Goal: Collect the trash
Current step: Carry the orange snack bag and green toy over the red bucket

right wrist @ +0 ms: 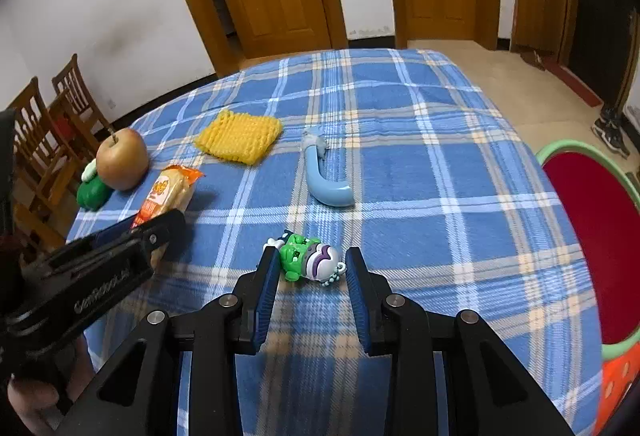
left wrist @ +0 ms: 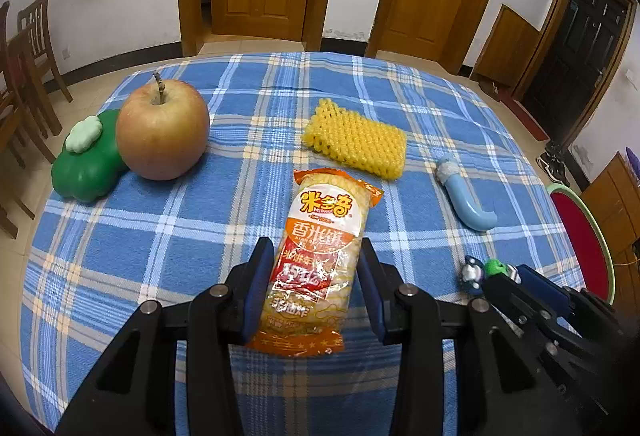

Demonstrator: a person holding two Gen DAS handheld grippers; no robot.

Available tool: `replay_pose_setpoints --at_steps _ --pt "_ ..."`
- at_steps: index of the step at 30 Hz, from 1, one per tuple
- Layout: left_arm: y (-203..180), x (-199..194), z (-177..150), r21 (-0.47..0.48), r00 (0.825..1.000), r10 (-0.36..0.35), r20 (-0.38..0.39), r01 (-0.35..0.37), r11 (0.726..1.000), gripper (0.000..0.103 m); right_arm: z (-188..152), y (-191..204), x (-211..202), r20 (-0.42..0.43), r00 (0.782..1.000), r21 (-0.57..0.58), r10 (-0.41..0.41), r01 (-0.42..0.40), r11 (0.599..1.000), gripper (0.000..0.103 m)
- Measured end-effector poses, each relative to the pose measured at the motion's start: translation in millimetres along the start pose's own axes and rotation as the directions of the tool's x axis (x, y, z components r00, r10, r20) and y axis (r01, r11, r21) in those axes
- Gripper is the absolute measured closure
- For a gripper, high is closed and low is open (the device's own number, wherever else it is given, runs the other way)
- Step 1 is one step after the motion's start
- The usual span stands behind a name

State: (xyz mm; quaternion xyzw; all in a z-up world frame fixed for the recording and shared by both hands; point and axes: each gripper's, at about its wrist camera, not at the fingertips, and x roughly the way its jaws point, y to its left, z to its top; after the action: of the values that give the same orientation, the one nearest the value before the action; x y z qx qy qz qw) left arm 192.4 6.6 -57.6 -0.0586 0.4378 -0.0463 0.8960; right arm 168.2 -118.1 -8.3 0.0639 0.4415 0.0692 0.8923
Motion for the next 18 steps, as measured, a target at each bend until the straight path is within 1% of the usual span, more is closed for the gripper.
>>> replay_pose_setpoints --at_steps 5,18 --pt "-1 0 0 0.002 1.0 0.001 -0.001 -0.001 1.0 0.061 -3 -3 -8 0.01 1.0 -0.003 0.009 -0.009 1.0 0.069" --pt "-14 -5 3 0.028 1.0 -0.01 0.002 0.01 1.0 0.061 -8 -27 -36 0.058 0.998 0.056 0.005 -0.009 0.998 0.069"
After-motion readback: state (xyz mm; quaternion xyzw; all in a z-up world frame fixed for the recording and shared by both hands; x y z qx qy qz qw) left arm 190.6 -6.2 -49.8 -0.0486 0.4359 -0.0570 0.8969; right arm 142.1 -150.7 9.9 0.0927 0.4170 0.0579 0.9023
